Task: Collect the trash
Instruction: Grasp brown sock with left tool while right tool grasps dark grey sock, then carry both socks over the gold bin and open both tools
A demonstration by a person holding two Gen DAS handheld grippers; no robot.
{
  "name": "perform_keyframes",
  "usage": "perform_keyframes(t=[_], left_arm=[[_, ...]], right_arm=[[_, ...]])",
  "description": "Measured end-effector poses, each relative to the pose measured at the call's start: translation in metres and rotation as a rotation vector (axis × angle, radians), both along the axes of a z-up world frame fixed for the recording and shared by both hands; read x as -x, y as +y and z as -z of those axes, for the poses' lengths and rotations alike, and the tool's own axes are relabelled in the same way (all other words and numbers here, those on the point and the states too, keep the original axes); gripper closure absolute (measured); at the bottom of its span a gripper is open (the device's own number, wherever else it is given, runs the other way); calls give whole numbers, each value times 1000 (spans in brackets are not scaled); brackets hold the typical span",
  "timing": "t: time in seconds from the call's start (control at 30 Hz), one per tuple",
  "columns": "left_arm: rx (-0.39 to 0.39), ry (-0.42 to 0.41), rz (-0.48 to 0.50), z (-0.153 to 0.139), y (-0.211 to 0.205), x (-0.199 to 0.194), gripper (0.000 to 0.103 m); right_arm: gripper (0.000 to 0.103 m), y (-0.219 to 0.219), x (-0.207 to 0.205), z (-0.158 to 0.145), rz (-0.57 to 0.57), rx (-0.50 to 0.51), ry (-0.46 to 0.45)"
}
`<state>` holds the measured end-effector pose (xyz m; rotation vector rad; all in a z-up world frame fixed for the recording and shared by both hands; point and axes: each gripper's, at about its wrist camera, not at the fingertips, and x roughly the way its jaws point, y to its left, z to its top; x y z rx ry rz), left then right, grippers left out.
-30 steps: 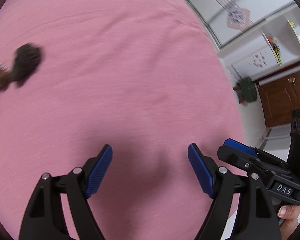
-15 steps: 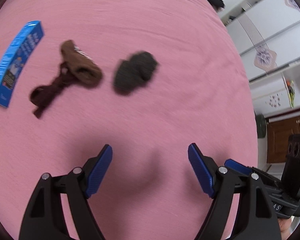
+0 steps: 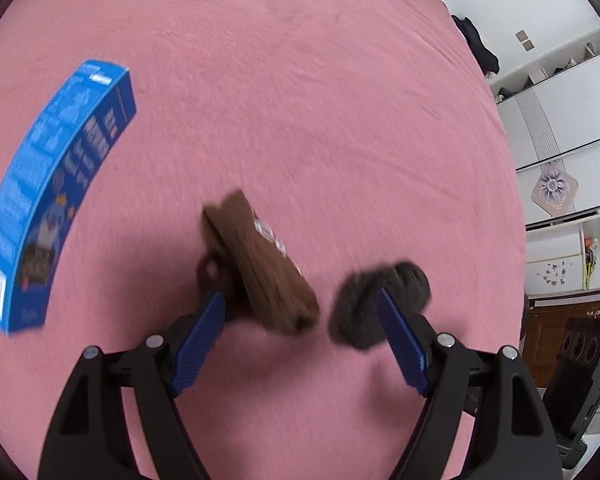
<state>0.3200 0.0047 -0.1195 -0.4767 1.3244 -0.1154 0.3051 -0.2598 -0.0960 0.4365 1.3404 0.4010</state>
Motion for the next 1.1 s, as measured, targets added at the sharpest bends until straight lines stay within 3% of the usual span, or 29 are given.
perform_keyframes(t=[0.13, 0.2, 0.23, 0.3, 0.37, 0.47, 0.53, 0.7, 0.9, 1.1], left_arm=[[-3, 49, -1, 16, 6, -19, 29], [8, 63, 3, 21, 3, -24, 44], [9, 71, 4, 23, 4, -26, 57], [8, 76, -1, 25, 4, -21, 67], [4, 83, -7, 26, -3, -19, 85], [-7, 78, 3, 25, -4, -11, 91], [-3, 65, 4, 22, -10, -7, 93], [24, 32, 22, 10, -21, -1, 93], [61, 3, 84, -10, -45, 24, 93], [93, 4, 143, -20, -80, 61, 93]], right_arm=[[42, 7, -20, 9, -1, 4, 15], [42, 8, -27, 14, 10, -7, 23], [42, 8, -31, 16, 21, -20, 24], [42, 11, -37, 21, 37, -35, 30], [42, 12, -41, 25, 45, -35, 43], [44, 14, -46, 27, 43, -59, 45], [65, 18, -49, 28, 15, -79, 41], [79, 15, -40, 17, -54, -66, 23], [81, -8, -7, -5, -51, -24, -27], [81, -36, 38, -12, -15, -9, -14]])
